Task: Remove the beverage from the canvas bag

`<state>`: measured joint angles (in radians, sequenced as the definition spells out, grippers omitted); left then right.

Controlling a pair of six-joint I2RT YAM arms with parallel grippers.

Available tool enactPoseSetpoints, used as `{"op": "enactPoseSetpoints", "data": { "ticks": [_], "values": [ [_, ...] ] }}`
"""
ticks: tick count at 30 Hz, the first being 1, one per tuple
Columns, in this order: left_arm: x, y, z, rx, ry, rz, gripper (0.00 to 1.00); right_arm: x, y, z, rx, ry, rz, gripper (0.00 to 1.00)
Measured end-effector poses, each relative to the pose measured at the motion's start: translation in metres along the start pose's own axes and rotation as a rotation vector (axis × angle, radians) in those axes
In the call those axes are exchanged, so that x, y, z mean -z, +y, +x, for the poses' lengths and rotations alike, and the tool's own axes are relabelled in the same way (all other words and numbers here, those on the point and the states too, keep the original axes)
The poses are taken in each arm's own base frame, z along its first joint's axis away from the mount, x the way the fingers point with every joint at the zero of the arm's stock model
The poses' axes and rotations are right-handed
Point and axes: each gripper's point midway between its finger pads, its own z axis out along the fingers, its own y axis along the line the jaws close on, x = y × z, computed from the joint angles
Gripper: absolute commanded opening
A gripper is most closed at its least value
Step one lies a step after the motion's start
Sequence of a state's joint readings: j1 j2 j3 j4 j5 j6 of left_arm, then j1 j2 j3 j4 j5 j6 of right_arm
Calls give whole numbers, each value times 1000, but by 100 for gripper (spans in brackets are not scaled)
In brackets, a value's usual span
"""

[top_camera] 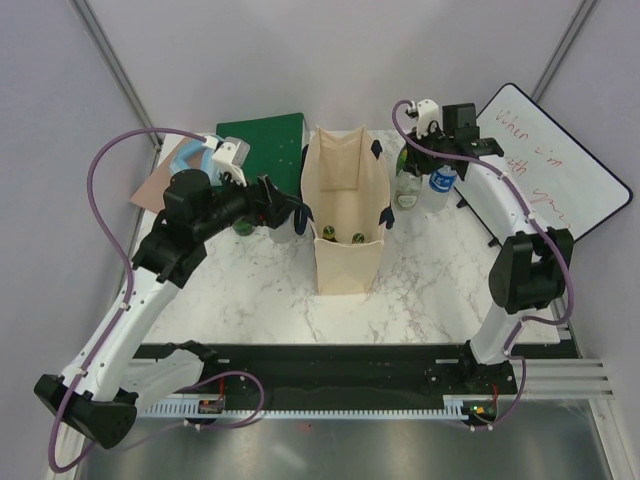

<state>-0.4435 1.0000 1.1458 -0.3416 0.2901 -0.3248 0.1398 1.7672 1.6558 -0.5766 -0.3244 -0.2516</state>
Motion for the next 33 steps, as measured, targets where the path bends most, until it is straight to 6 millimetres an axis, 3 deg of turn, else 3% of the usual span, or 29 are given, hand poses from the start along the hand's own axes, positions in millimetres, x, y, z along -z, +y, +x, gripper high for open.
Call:
{"op": "enactPoseSetpoints", "data": {
  "ticks": [8,13,16,17,22,28,33],
  "values": [
    [0,-1,0,0,3,7,87,-43,-10,34,0,91,-7,4],
    [-1,-2,-4,-1,-2,10,88,-46,-15,28,21,72,9,15],
    [-2,-4,-7,-2,-5,14,88,-47,-16,27,31,68,14,33],
    [-3,-5,-8,-3,-5,19,88,-47,-16,27,33,68,14,44],
    [-6,-14,-19,-9,-10,60,88,-47,-17,19,54,37,19,63],
    [-11,-31,-41,-13,-23,129,88,-23,-16,-10,96,-40,41,78],
    [-17,-42,-43,-13,-2,176,87,24,-6,-42,135,-131,56,78]
  ]
}}
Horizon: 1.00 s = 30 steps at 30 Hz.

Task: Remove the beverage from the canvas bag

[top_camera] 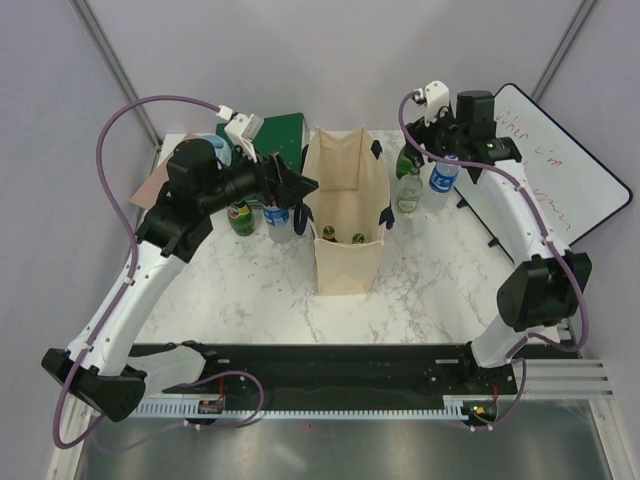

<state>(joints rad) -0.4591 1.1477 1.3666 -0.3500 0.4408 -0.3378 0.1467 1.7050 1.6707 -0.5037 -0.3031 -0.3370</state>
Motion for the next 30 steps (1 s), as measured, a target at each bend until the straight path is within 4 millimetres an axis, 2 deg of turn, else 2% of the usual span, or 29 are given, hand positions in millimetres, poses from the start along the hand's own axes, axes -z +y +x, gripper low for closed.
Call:
{"op": "enactPoseSetpoints", "data": {
  "ticks": [2,5,8,10,13,17,19,22,26,29,30],
  "values": [
    [-3,-4,4,3,18,19,86,23,7,-16,22,-37,-15,78],
    [-6,-8,10,8,41,29,86,57,27,-39,80,-100,-102,78],
    [-6,-8,12,10,49,24,86,92,64,-56,189,-175,-275,82],
    [-4,-6,12,6,46,6,86,110,88,-55,256,-198,-381,83],
    [-2,-3,10,-6,35,-17,87,130,134,-45,381,-212,-554,84],
    [0,-3,8,-18,27,-23,86,146,199,-20,518,-186,-790,83],
    [0,-1,7,-23,24,-32,86,154,222,-10,562,-176,-876,83],
    [1,1,6,-30,17,-46,86,161,246,2,608,-157,-956,79],
    [1,1,6,-33,17,-45,86,158,266,26,634,-93,-1005,74],
    [1,0,6,-34,18,-42,86,148,269,43,645,-43,-985,64],
    [1,-1,6,-34,19,-41,86,144,269,47,653,-33,-969,53]
  ]
}}
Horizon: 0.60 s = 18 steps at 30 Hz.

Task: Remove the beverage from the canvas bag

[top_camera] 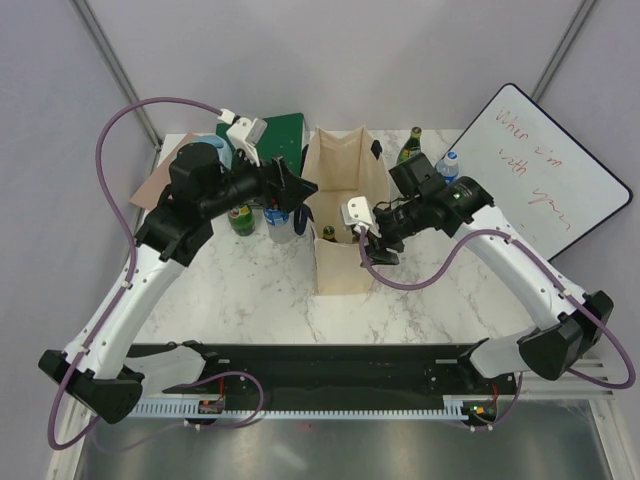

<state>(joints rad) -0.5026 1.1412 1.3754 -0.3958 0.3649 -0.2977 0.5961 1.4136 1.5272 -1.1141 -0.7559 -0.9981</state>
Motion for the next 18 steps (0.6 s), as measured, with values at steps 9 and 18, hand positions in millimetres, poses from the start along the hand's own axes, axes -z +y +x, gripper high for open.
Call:
{"op": "enactPoseSetpoints", "data": {
  "ticks": [9,18],
  "values": [
    [-11,-9,5,-21,25,32,84,-21,19,8,126,75,50,15],
    [-51,-12,45,-94,153,79,81,-34,25,12,184,86,108,13]
  ]
}}
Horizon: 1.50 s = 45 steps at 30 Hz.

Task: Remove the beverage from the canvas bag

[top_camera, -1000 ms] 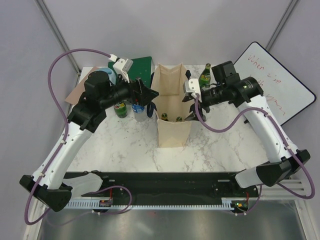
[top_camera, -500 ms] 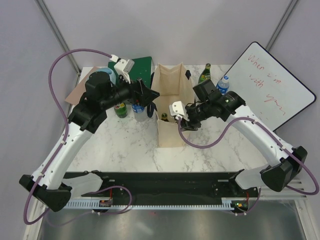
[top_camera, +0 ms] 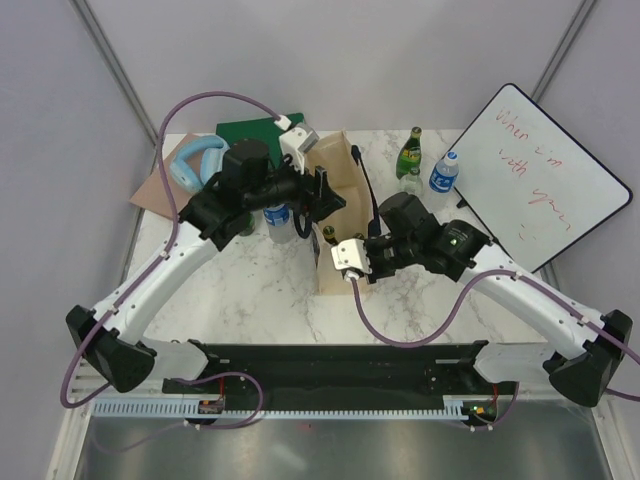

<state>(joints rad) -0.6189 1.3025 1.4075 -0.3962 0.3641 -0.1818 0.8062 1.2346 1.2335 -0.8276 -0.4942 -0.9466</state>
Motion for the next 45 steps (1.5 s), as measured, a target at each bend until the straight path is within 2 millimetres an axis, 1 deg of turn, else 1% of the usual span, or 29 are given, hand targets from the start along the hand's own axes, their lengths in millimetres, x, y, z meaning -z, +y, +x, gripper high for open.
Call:
{"op": "enactPoseSetpoints", "data": {
  "ticks": [2,5,8,9,10,12,14,19,20,25,28,29,31,34,37,39,41,45],
  "values": [
    [-9,0,10,-18,32,8,81,0,0,0,5,-5,15,13],
    [-18,1,25,-42,85,15,81,1,0,0,3,-13,27,16],
    [-24,-2,37,-56,133,27,81,0,1,0,-7,-21,36,22],
    [-26,-3,41,-58,155,29,81,0,1,0,-13,-23,36,28],
    [-29,-3,45,-59,176,27,80,0,1,-1,-17,-26,36,31],
    [-33,-3,51,-57,207,17,80,-1,2,-1,-29,-28,33,36],
    [-37,0,60,-50,247,-2,80,-2,3,-1,-39,-28,28,38],
    [-34,15,83,-30,338,-79,79,-8,0,-1,-50,-30,21,46],
    [-33,18,86,-29,351,-95,79,-8,-1,-2,-52,-32,23,49],
    [-31,26,98,-28,410,-153,78,-7,-2,-1,-69,-25,29,53],
    [-32,30,103,-31,437,-180,78,-7,-3,0,-79,-25,33,63],
    [-32,32,105,-33,443,-191,77,-6,-3,1,-85,-25,35,71],
    [-32,33,107,-34,459,-204,76,-4,-3,2,-101,-24,37,76],
    [-33,37,110,-35,484,-229,73,1,-8,10,-141,-23,47,77],
    [-37,39,114,-40,510,-245,71,10,-18,22,-183,-19,80,77],
    [-41,37,121,-44,533,-245,69,15,-22,27,-201,-18,96,77],
    [-43,35,128,-47,556,-243,67,18,-23,27,-207,-25,101,77],
    [-44,34,138,-54,594,-250,59,21,-22,25,-213,-38,101,77]
  ]
}}
